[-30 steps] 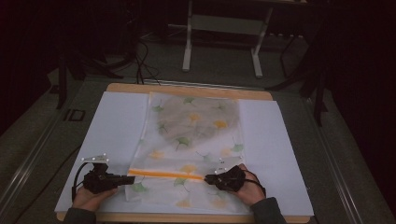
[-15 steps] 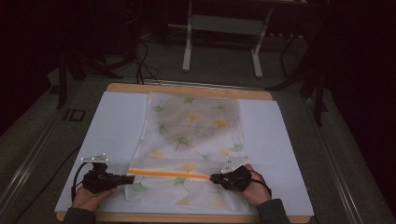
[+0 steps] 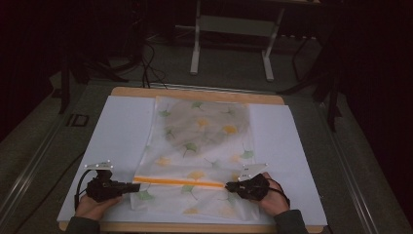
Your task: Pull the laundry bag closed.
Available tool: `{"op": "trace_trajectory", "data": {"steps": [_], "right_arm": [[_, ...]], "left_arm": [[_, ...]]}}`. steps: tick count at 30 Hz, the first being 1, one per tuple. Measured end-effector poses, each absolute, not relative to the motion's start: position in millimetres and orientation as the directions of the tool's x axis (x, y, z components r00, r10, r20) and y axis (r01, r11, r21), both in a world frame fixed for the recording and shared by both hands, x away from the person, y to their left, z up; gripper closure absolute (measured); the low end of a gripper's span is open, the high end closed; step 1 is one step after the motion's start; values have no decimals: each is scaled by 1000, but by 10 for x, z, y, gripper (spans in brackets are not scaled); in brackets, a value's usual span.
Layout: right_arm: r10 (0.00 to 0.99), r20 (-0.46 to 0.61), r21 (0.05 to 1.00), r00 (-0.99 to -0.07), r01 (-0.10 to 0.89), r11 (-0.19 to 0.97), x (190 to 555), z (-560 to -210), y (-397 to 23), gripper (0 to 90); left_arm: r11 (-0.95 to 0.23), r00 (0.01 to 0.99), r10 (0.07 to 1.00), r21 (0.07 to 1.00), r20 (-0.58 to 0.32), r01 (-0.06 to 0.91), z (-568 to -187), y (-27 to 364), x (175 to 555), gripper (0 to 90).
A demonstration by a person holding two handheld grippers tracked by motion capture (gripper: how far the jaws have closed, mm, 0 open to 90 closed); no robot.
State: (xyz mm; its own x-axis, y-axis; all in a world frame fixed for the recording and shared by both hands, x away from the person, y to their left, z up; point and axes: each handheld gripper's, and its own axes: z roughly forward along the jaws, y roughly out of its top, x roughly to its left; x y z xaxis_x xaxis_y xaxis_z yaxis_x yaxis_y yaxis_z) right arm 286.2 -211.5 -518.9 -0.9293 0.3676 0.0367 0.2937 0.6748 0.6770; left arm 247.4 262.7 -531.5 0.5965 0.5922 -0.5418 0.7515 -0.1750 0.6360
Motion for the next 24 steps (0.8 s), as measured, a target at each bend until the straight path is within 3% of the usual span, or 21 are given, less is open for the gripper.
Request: {"op": "trace_trajectory", "data": {"steps": [24], "right_arm": [[406, 33, 653, -913, 327, 683, 2828, -5135, -2447, 843]], "left_arm": [[-171, 597, 593, 639, -541, 749, -5308, 2637, 2474, 883]]}}
